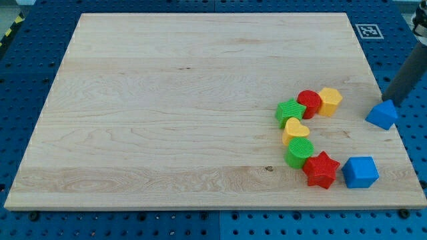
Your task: Push the blue triangle slightly left
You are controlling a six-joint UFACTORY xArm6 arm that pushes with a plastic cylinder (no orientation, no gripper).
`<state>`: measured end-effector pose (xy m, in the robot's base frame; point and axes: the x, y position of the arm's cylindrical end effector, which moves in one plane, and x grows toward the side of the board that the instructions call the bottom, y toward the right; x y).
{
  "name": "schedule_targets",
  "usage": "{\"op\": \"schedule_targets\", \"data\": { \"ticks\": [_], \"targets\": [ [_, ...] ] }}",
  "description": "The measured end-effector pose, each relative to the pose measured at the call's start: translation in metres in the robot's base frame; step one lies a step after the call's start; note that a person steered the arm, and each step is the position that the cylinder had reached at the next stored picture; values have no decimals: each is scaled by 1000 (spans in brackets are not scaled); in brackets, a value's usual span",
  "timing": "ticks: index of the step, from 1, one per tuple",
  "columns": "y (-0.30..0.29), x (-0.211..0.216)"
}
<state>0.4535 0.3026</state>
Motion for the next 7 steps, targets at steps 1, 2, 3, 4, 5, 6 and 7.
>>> {"op": "schedule_targets", "data": {
  "ticks": [1,2,3,4,5,6,7],
  "targets": [
    [-2,28],
    [-2,62],
    [-2,68],
    [-2,59],
    [-2,59],
    [-2,50],
    [-2,29]
  ]
}}
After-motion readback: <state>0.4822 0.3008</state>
